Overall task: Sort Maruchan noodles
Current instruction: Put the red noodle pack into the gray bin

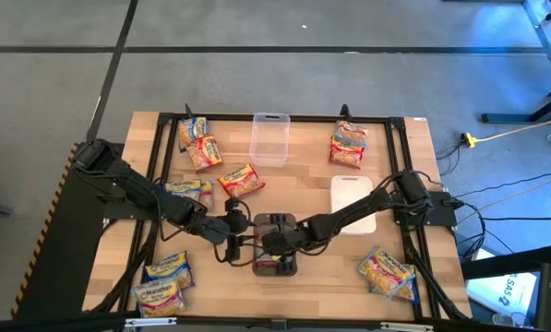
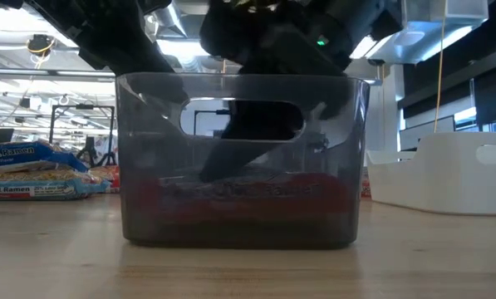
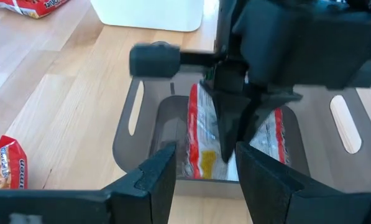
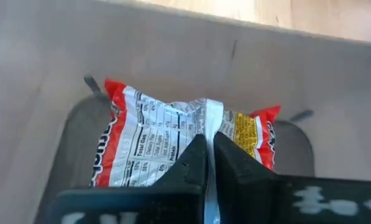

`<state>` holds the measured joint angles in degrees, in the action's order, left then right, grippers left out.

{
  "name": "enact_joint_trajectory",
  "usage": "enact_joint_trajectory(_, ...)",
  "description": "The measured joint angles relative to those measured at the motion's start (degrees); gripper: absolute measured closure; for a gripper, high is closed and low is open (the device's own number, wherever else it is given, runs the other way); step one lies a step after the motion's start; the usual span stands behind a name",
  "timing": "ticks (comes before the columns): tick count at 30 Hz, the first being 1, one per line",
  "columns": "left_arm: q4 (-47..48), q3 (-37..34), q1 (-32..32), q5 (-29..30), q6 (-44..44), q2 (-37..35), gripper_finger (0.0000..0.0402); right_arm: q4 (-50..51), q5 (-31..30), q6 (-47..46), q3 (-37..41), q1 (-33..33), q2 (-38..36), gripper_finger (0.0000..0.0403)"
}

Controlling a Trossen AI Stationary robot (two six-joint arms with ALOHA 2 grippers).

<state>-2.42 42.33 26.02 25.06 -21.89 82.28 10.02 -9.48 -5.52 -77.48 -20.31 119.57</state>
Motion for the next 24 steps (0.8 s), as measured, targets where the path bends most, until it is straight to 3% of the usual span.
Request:
enact_joint_trajectory(13, -0.2, 0.0, 0.0, -0.1, 0.0, 0.0, 0.0243, 5.8, -8.5, 2.6, 0.1, -0.7, -8.9, 0.0402)
enact_joint_trajectory(20, -0.3, 0.0, 0.0, -0.2, 0.0, 0.0, 0.0243, 9.3, -3.7, -6.9, 0.0, 0.3, -9.9, 0.0401)
enact_joint_trajectory(24, -1.1, 0.0, 0.0, -0.7, -0.3, 0.0, 0.0243, 13.7, 1.7, -13.9, 0.0, 2.0, -9.9, 0.0363)
